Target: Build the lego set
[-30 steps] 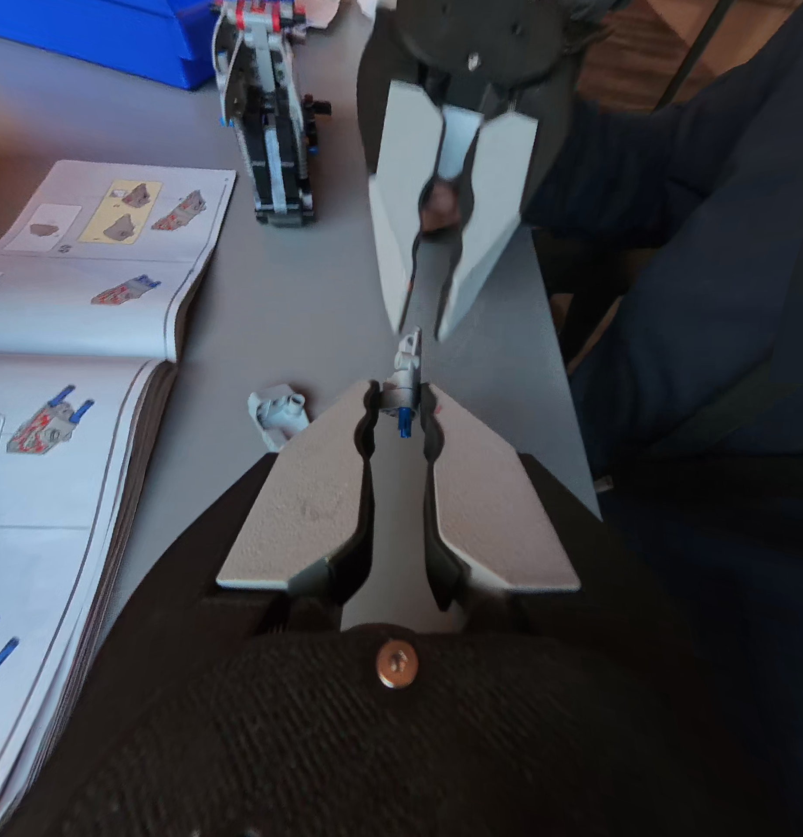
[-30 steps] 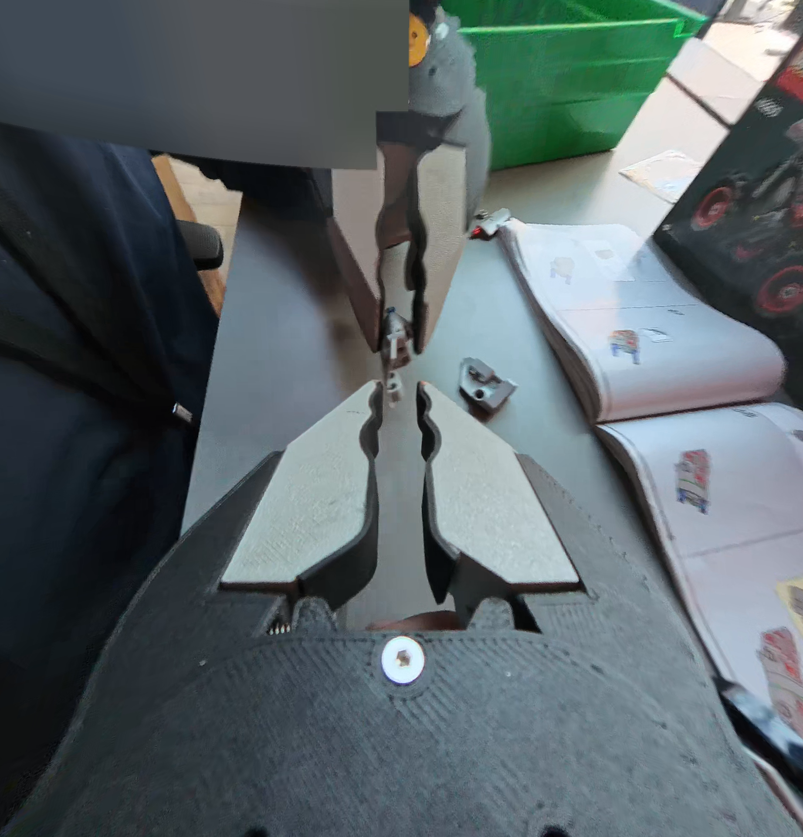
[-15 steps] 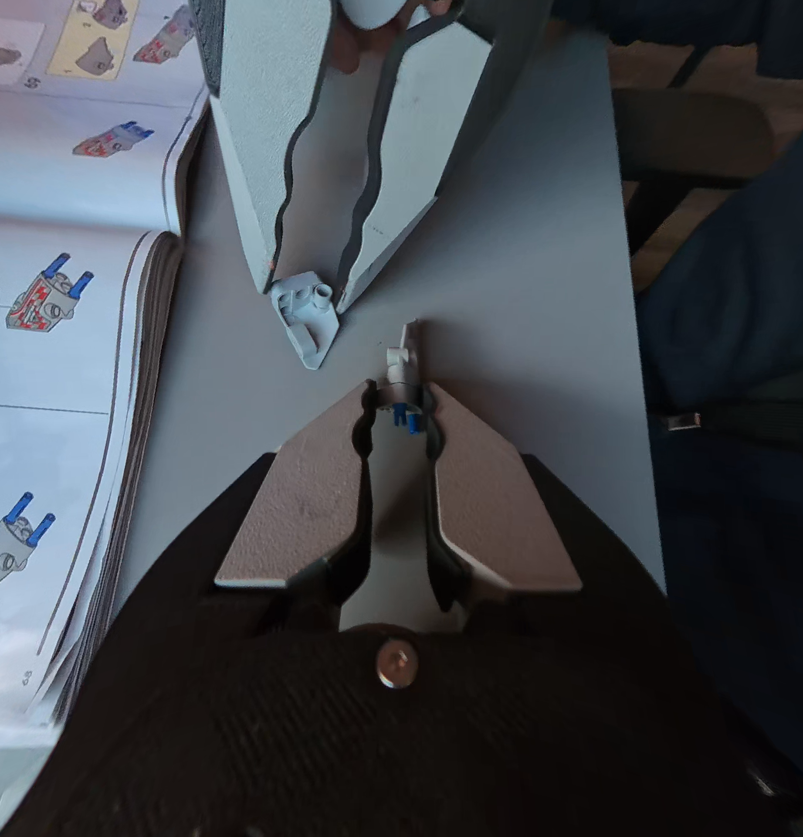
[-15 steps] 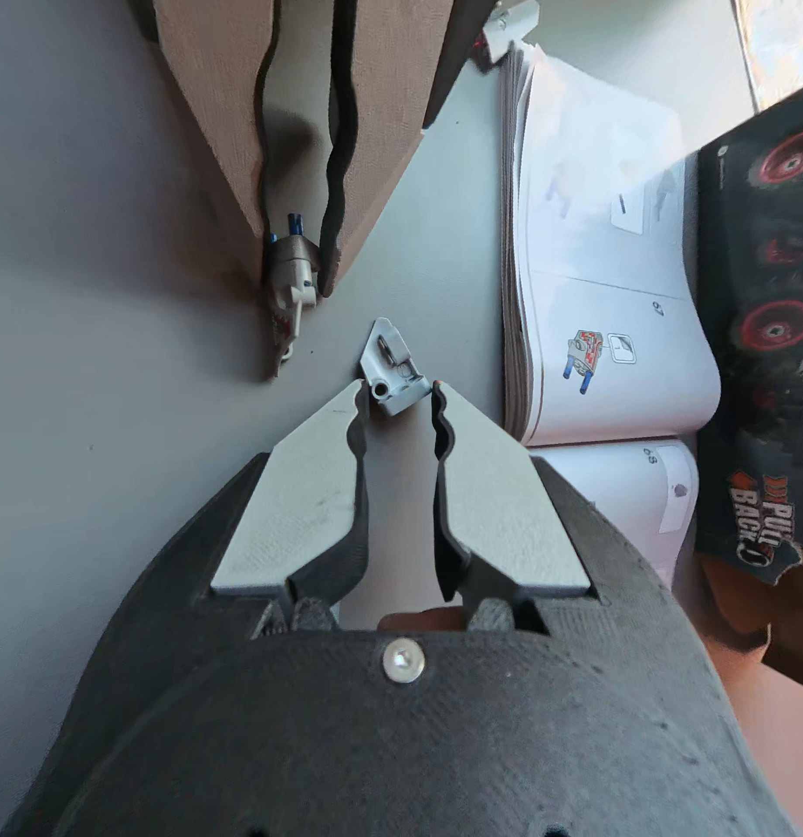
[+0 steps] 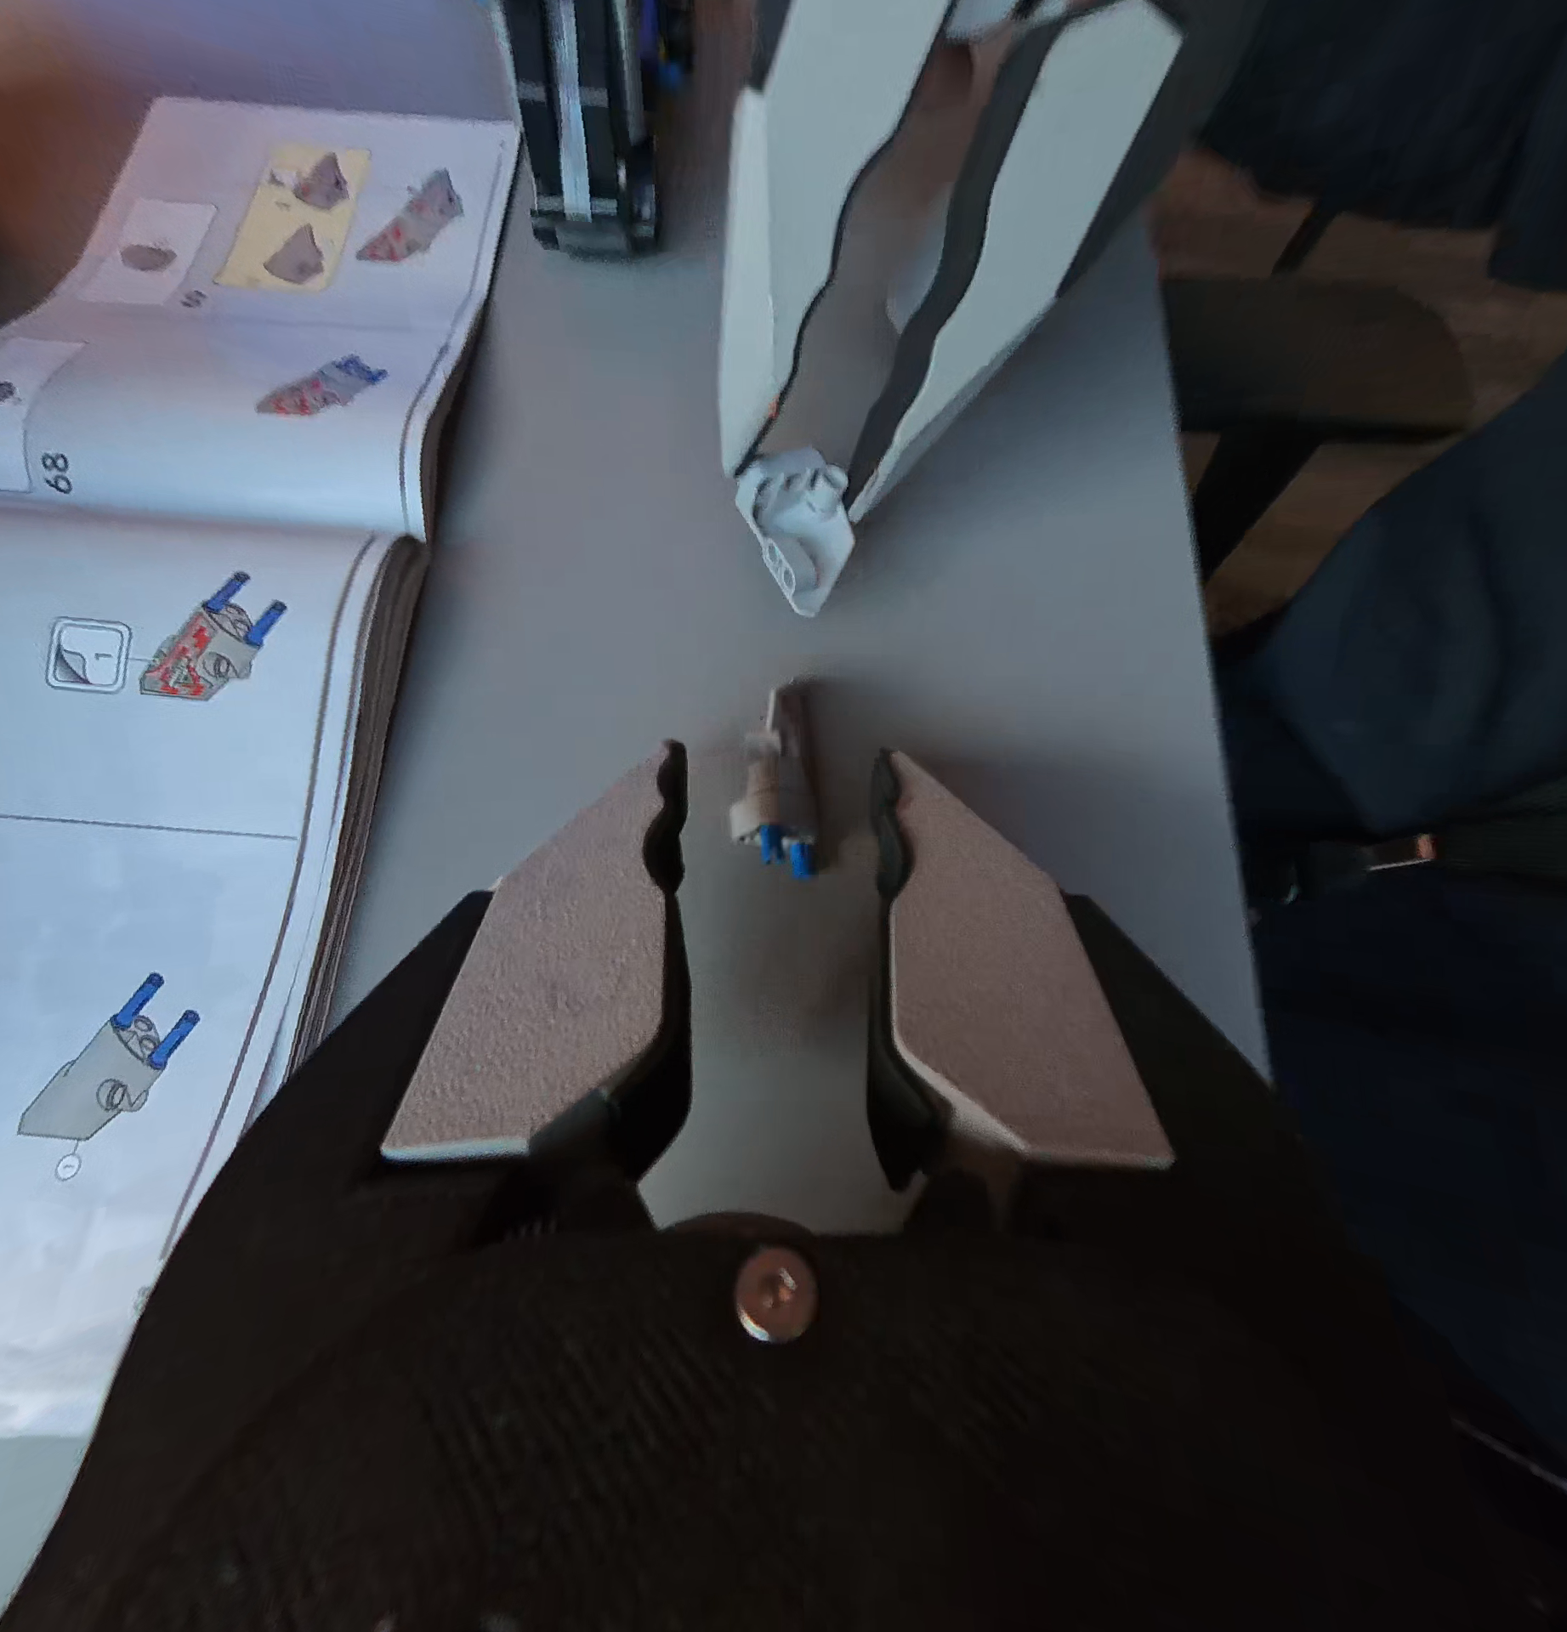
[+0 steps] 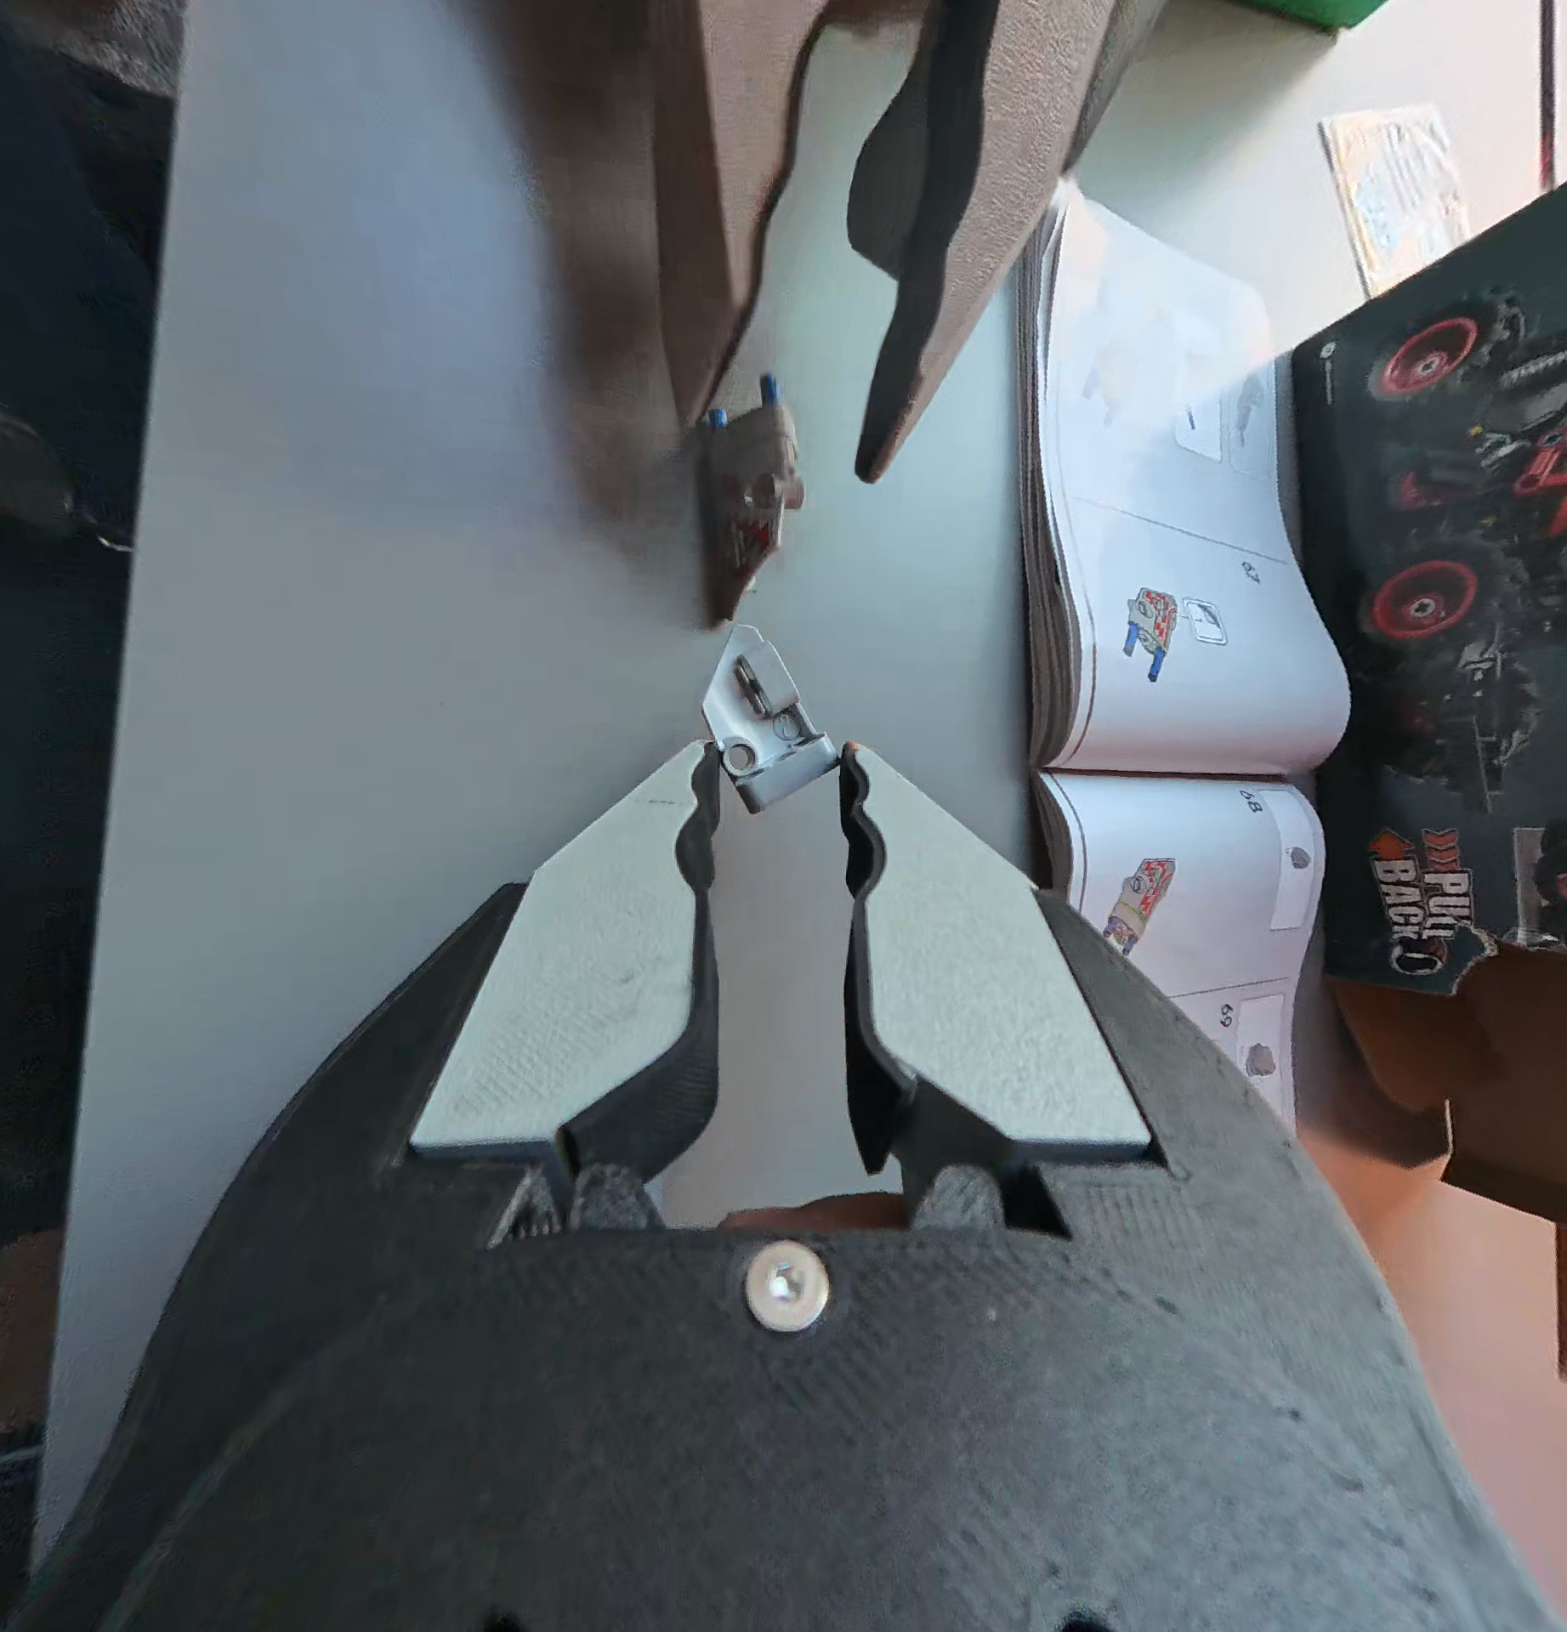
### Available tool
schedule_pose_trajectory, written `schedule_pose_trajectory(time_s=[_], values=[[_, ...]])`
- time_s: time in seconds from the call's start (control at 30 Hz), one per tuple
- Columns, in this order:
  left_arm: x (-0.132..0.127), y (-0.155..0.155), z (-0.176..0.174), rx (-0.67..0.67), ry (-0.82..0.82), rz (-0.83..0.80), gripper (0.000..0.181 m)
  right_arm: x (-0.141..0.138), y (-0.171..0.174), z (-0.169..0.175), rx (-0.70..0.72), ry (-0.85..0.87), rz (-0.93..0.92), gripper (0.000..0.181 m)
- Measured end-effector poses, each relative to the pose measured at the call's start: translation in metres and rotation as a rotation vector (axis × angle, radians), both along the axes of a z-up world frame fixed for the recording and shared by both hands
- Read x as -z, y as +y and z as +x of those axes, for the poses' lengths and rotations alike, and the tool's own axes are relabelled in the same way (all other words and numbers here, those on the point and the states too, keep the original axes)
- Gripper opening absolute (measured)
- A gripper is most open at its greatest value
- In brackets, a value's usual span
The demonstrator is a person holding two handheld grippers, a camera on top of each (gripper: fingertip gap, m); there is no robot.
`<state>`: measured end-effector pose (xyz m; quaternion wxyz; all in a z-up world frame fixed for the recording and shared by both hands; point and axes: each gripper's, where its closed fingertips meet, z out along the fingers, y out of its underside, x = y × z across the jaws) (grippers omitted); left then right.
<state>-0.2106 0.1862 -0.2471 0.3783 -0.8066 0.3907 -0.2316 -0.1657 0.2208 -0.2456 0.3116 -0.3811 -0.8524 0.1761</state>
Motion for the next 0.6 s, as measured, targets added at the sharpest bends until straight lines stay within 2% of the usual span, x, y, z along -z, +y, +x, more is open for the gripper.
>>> schedule_pose_trajectory(time_s=[0.03,0.2,0.33,0.4,0.43,0.53,0.6], values=[[-0.009,0.0,0.003,-0.001,-0.053,-0.003,0.037,-0.004,-0.003,0.001,-0.009,0.02,-0.007,0.025],[-0.038,-0.006,0.028,0.035,-0.258,-0.091,0.034,-0.032,-0.035,0.003,-0.135,0.202,0.039,0.024],[-0.034,-0.014,0.05,0.093,-0.297,-0.212,0.026,-0.038,-0.041,0.002,-0.11,0.259,0.087,0.024],[-0.034,-0.02,0.059,0.14,-0.337,-0.265,0.012,-0.039,-0.045,0.004,-0.103,0.263,0.05,0.024],[-0.035,-0.02,0.062,0.143,-0.353,-0.274,0.012,-0.039,-0.045,0.006,-0.095,0.264,0.04,0.024],[-0.034,-0.013,0.06,0.099,-0.333,-0.226,0.008,-0.038,-0.036,0.008,-0.04,0.297,0.045,0.024],[-0.033,0.003,0.048,0.013,-0.233,-0.084,0.004,-0.036,-0.023,0.011,0.051,0.3,0.008,0.022]])
